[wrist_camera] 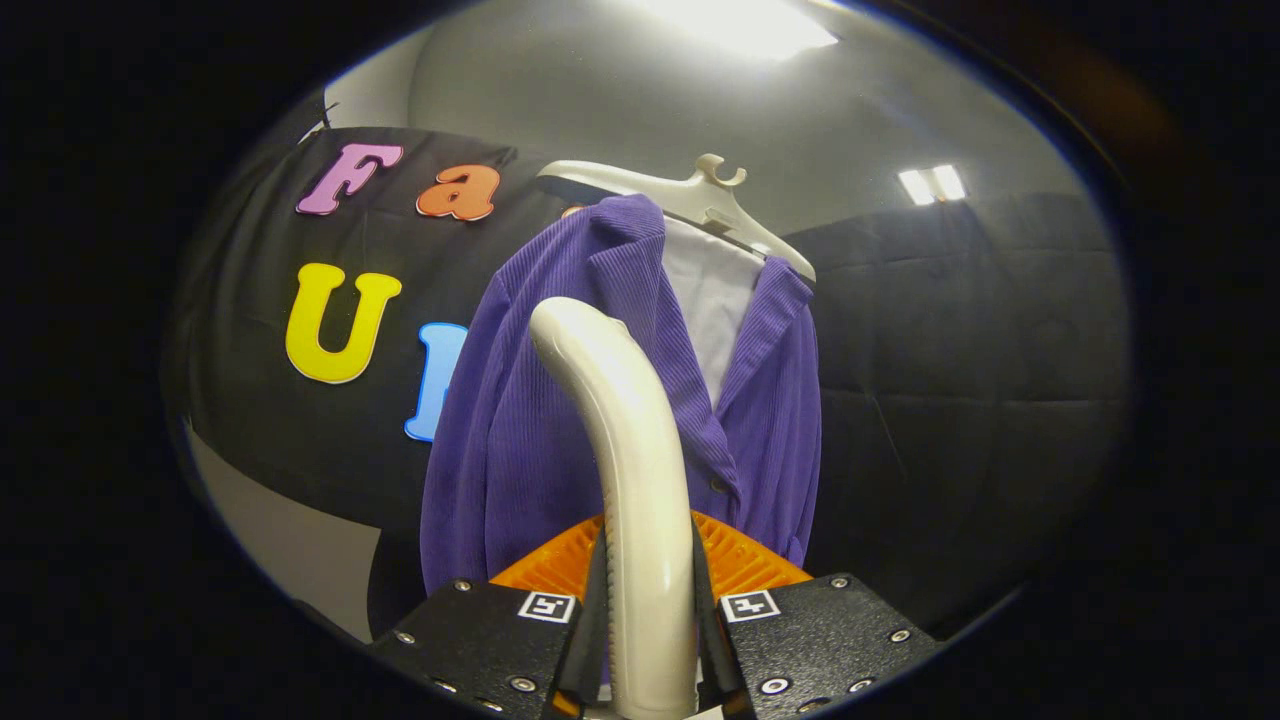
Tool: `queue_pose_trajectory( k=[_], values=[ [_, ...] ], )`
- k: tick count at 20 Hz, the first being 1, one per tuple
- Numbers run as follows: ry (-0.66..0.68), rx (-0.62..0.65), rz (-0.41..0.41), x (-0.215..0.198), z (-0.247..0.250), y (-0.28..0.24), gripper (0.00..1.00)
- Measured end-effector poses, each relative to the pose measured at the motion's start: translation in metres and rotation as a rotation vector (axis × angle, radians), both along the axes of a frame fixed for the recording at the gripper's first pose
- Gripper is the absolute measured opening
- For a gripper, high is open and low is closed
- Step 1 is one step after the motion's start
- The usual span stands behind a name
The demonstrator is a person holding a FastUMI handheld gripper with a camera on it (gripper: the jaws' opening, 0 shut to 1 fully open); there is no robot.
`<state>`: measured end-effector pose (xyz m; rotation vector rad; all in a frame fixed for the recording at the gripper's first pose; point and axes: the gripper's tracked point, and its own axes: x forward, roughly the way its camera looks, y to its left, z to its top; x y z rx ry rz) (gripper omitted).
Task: Iron the clothes twice with a garment steamer, once on the left side and once on the right side.
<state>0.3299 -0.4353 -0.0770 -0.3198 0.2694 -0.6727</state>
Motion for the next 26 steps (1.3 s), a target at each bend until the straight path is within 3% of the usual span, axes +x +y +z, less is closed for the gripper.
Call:
queue_pose_trajectory(
  k=[17, 26],
  values=[
    [0.206, 0.03, -0.064, -0.068, -0.133, 0.015, 0.38],
    [0.289, 0.136, -0.076, -0.107, -0.204, 0.024, 0.39]
  ],
)
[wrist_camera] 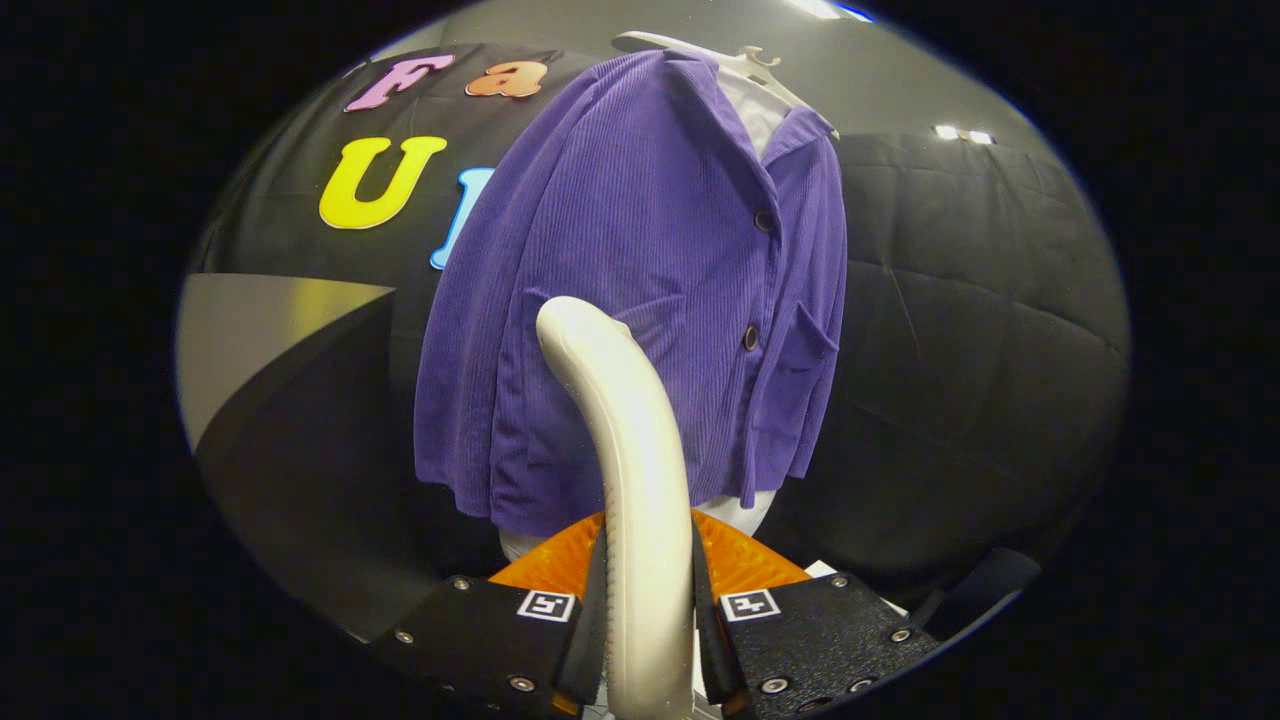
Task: Iron the clothes twice with a garment steamer, once on the left side and once on the right side.
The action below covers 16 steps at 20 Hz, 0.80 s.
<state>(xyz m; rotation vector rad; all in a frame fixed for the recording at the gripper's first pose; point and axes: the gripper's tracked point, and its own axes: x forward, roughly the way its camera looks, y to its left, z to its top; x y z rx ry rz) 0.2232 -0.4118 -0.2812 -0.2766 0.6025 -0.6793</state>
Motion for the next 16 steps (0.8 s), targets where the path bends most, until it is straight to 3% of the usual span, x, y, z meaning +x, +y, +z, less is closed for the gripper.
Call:
queue_pose_trajectory(
  k=[9, 12, 16],
  values=[
    [0.088, 0.072, -0.004, -0.047, -0.048, 0.017, 0.39],
    [0.073, 0.061, -0.003, -0.061, -0.027, 0.024, 0.39],
    [-0.054, 0.006, -0.005, -0.067, 0.047, 0.03, 0.39]
  ],
)
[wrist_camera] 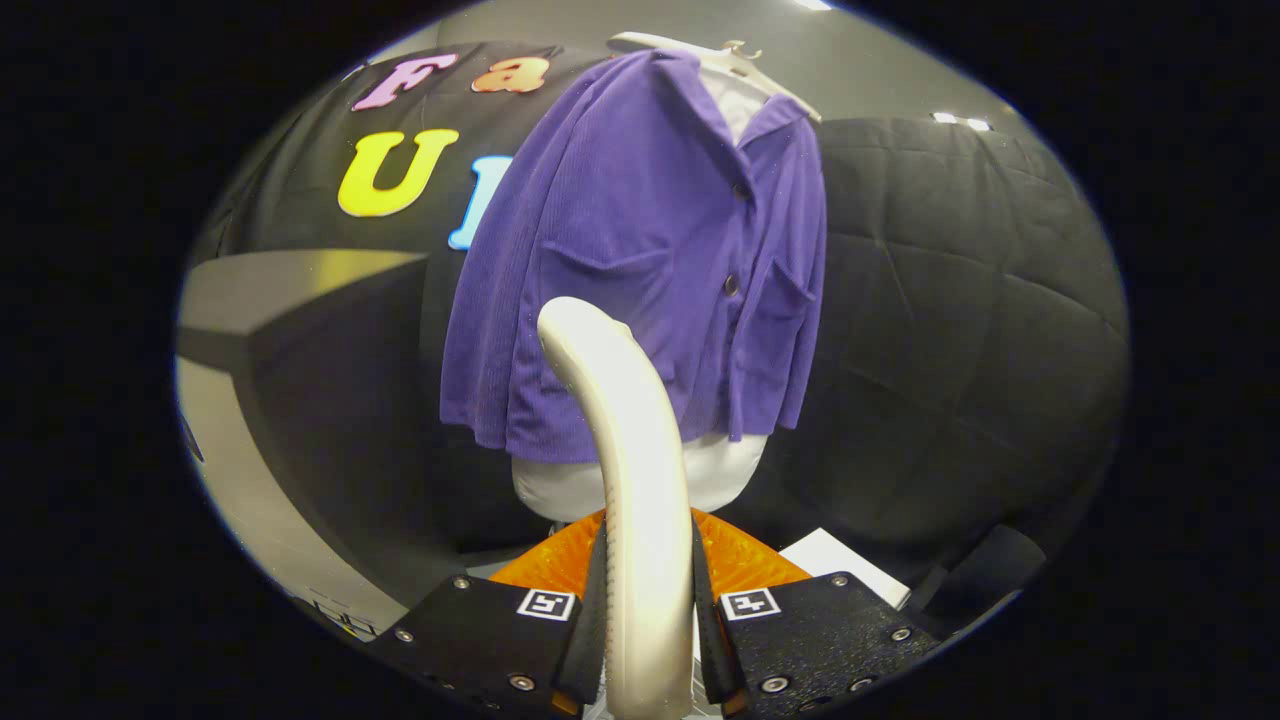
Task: Iron the clothes twice with a garment steamer, once on the left side and once on the right side.
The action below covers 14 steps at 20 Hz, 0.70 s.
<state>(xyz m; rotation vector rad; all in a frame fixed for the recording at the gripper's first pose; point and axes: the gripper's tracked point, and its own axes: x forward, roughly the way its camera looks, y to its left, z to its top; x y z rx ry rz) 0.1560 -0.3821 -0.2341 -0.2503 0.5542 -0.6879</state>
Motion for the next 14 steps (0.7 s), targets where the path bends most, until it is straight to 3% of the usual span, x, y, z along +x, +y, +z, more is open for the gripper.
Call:
queue_pose_trajectory(
  k=[8, 14],
  values=[
    [-0.246, -0.12, -0.022, 0.0, 0.145, 0.008, 0.38],
    [-0.39, -0.196, -0.074, -0.004, 0.218, -0.02, 0.38]
  ],
)
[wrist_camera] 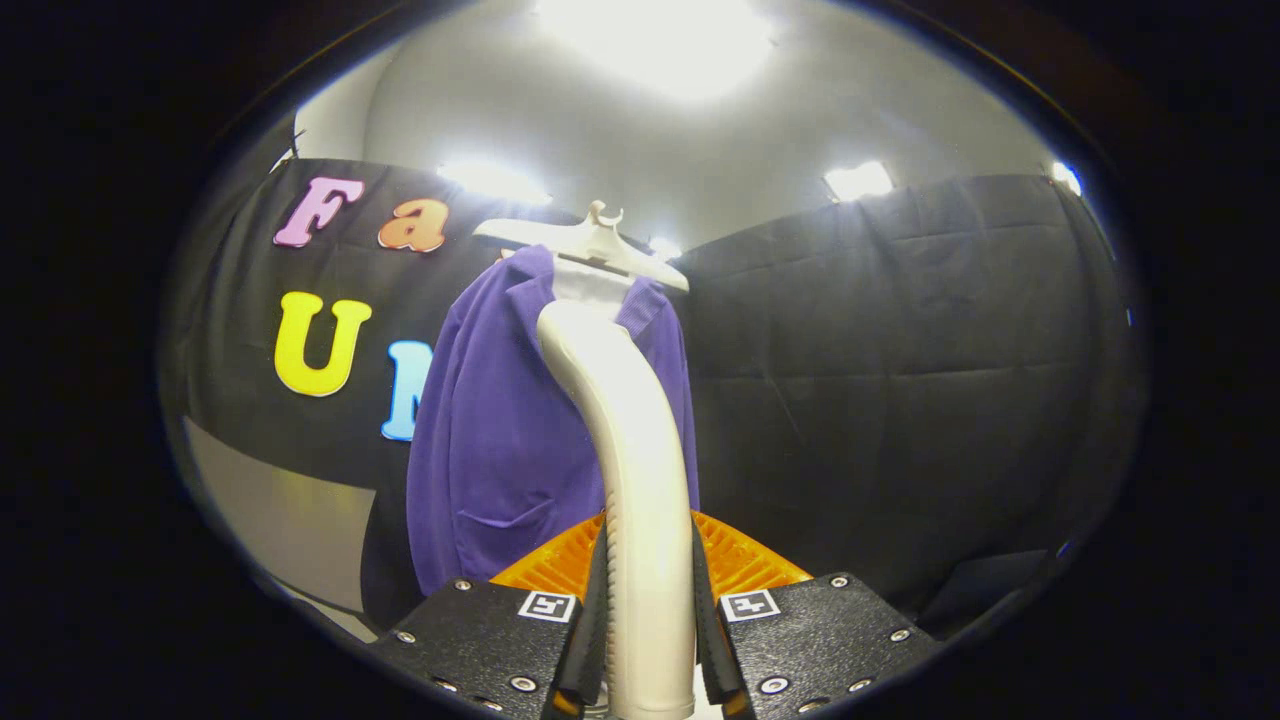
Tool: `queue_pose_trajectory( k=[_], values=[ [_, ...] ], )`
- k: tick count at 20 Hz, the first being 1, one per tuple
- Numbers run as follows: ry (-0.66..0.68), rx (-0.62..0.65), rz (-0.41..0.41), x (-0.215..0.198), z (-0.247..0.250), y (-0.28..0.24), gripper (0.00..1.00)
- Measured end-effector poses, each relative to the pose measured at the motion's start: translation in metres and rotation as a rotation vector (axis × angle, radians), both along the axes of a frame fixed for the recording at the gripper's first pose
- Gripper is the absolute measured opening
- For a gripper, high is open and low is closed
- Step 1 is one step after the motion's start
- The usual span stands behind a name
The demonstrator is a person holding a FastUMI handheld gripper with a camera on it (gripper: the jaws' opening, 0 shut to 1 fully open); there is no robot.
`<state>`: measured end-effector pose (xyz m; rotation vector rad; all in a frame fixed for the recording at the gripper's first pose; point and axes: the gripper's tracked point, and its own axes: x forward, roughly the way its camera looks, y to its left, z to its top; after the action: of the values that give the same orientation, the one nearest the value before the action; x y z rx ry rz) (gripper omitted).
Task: Iron the clothes twice with a garment steamer, once on the left side and once on the right side.
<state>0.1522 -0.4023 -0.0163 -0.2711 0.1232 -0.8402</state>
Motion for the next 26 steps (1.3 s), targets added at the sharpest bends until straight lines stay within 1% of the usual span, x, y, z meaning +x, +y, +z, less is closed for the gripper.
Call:
queue_pose_trajectory(
  k=[3, 7, 12, 13, 18, 21, 26],
  values=[
    [-0.043, -0.05, -0.028, 0.006, 0.03, -0.017, 0.38],
    [-0.085, -0.086, -0.074, 0.019, 0.059, -0.041, 0.38],
    [-0.092, -0.176, -0.141, 0.042, 0.09, -0.076, 0.38],
    [-0.083, -0.187, -0.15, 0.043, 0.09, -0.079, 0.38],
    [-0.043, -0.249, -0.198, 0.076, 0.1, -0.105, 0.38],
    [-0.016, -0.233, -0.216, 0.1, 0.093, -0.125, 0.38],
    [0.018, -0.187, -0.207, 0.131, 0.077, -0.146, 0.38]
  ],
)
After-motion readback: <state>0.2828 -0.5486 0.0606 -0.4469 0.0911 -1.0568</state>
